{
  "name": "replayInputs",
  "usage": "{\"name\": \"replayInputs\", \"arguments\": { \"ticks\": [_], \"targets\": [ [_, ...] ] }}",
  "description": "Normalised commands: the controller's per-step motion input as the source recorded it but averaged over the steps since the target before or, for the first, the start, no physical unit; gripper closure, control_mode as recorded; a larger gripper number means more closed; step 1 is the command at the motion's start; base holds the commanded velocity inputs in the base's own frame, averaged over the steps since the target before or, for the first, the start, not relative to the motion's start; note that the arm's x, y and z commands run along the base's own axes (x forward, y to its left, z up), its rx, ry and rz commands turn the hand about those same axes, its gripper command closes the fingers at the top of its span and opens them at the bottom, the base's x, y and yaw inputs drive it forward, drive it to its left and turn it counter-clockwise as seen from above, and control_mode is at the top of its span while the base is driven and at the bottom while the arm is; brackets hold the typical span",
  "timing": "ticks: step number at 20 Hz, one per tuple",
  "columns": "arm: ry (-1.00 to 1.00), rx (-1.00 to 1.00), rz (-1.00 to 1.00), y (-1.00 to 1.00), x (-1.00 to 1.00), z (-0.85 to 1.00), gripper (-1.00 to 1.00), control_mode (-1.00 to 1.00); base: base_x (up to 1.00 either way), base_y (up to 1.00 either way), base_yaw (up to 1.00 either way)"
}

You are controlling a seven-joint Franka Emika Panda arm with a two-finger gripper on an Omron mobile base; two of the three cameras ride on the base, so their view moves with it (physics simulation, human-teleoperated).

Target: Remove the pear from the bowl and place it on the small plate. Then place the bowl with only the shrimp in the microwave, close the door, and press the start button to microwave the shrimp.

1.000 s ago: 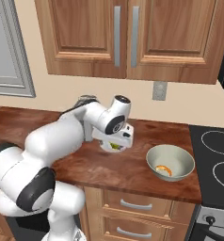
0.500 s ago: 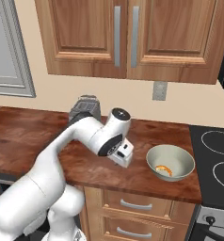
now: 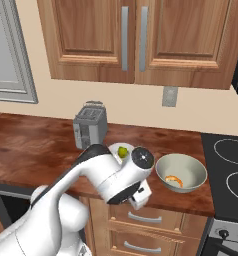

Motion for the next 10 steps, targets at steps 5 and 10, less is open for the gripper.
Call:
{"name": "replayInputs", "arguments": {
  "ticks": [5, 10],
  "targets": [
    [0.0, 0.15, -0.19, -0.65, -0.02, 0.0, -1.0, -1.0, 0.0, 0.0, 0.0],
    [0.0, 0.17, -0.1, -0.65, 0.18, 0.0, -1.0, -1.0, 0.0, 0.0, 0.0]
  ]
}}
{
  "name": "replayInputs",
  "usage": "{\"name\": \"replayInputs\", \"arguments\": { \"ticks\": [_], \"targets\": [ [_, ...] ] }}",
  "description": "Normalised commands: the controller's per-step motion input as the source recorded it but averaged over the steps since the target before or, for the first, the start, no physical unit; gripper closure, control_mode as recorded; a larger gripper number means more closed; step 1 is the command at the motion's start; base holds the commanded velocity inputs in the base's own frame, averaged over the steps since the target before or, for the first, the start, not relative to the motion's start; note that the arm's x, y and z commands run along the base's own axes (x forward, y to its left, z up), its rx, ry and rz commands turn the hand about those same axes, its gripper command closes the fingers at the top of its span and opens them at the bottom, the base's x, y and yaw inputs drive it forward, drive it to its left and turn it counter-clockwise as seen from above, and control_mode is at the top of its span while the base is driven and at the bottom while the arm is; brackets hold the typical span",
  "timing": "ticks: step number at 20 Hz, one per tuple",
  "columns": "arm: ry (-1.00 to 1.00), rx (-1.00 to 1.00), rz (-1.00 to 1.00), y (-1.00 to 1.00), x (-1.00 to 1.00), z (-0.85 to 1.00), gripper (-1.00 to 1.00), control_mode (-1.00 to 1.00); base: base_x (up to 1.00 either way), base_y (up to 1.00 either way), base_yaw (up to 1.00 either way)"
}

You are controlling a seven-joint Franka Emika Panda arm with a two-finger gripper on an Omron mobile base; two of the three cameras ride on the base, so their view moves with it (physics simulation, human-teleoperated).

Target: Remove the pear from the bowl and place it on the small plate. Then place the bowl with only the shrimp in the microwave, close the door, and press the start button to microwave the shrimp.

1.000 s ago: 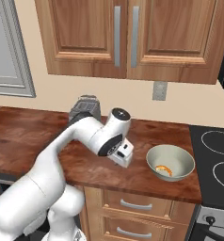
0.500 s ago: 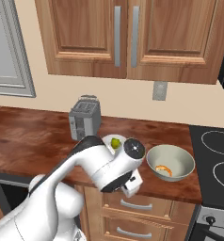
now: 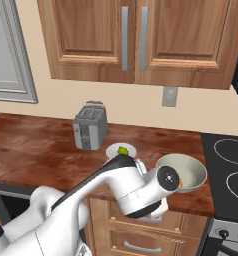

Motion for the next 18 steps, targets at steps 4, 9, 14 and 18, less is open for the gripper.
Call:
{"name": "replayInputs", "arguments": {
  "ticks": [4, 9, 14, 18],
  "targets": [
    [0.0, 0.14, -0.12, -0.66, 0.22, 0.0, -1.0, -1.0, 0.0, 0.0, 0.0],
    [0.0, 0.07, -0.08, -0.56, 0.23, 0.0, -1.0, -1.0, 0.0, 0.0, 0.0],
    [0.0, 0.09, -0.02, -0.57, 0.24, 0.0, -1.0, -1.0, 0.0, 0.0, 0.0],
    [0.03, 0.06, 0.0, -0.44, 0.2, -0.03, -1.0, -1.0, 0.0, 0.0, 0.0]
  ]
}}
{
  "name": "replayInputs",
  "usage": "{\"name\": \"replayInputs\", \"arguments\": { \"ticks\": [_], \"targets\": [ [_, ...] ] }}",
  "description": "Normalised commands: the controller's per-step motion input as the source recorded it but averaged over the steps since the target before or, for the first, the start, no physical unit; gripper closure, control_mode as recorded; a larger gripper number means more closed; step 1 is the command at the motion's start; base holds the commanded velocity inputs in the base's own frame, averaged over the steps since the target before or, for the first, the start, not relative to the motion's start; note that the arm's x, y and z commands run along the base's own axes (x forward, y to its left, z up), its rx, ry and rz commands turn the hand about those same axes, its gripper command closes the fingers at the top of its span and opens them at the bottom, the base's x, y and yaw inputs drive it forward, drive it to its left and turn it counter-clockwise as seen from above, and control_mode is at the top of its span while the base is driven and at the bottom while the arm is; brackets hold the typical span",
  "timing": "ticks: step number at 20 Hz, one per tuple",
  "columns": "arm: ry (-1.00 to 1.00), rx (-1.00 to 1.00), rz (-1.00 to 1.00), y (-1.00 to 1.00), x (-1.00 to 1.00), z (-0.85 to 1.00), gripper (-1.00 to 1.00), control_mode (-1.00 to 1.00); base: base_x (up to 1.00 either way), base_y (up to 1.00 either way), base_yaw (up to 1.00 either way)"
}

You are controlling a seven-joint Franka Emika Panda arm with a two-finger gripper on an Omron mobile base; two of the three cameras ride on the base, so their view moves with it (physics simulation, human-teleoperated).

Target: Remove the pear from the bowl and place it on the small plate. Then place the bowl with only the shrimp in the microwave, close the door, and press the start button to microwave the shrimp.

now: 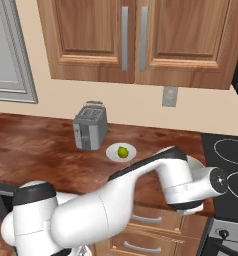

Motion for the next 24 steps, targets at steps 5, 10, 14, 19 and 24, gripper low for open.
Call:
{"name": "replayInputs", "arguments": {
  "ticks": [5, 10, 14, 19, 24],
  "targets": [
    [0.03, 0.04, 0.0, -0.3, 0.27, -0.19, -1.0, -1.0, 0.0, 0.0, 0.0],
    [0.02, 0.01, 0.0, -0.18, 0.35, -0.22, -1.0, -1.0, 0.0, 0.0, 0.0],
    [0.01, 0.01, 0.0, -0.17, 0.36, -0.18, -1.0, -1.0, 0.0, 0.0, 0.0],
    [0.01, 0.01, 0.0, -0.12, 0.32, -0.18, -1.0, -1.0, 0.0, 0.0, 0.0],
    [0.0, 0.01, 0.0, -0.06, 0.11, -0.25, -1.0, -1.0, 0.0, 0.0, 0.0]
  ]
}}
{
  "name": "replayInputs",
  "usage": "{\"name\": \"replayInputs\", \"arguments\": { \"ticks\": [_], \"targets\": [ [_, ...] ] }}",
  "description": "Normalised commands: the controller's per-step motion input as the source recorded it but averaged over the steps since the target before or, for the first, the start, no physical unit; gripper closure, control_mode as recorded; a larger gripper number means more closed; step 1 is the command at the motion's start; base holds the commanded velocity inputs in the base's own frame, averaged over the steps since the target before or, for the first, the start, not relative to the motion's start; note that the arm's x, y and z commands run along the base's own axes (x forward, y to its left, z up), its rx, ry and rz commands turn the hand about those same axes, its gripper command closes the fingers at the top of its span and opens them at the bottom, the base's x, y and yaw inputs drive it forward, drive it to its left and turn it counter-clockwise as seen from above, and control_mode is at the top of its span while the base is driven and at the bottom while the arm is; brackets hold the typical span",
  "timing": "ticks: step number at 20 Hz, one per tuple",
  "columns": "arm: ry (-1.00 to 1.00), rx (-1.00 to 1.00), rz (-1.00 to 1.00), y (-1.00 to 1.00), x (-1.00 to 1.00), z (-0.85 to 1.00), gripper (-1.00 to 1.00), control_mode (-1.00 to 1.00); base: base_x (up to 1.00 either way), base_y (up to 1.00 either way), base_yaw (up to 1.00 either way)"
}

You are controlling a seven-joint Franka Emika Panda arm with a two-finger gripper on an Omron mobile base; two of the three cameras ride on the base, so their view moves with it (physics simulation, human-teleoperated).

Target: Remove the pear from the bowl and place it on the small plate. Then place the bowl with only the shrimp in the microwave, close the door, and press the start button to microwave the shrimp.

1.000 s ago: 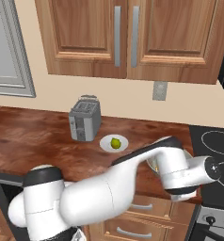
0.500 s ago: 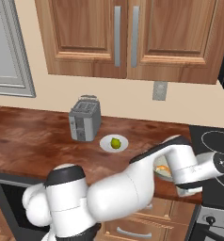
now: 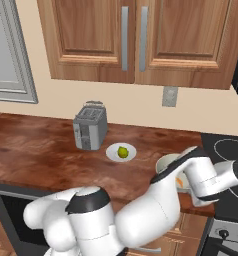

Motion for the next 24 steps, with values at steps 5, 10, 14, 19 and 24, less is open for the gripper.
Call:
{"name": "replayInputs", "arguments": {
  "ticks": [5, 10, 14, 19, 24],
  "targets": [
    [0.0, 0.0, 0.0, 0.0, 0.01, -0.42, -1.0, -1.0, 0.0, 0.0, 0.0],
    [0.0, 0.0, 0.0, 0.0, 0.16, -0.15, -1.0, -1.0, 0.0, 0.0, 0.0],
    [0.02, 0.0, 0.0, 0.0, 0.08, -0.09, -1.0, -1.0, 0.0, 0.0, 0.0],
    [0.05, 0.0, 0.0, 0.15, 0.03, -0.03, 1.0, -1.0, 0.0, 0.0, 0.0],
    [0.0, 0.0, 0.0, 0.3, 0.02, 0.0, 1.0, -1.0, 0.0, 0.0, 0.0]
  ]
}}
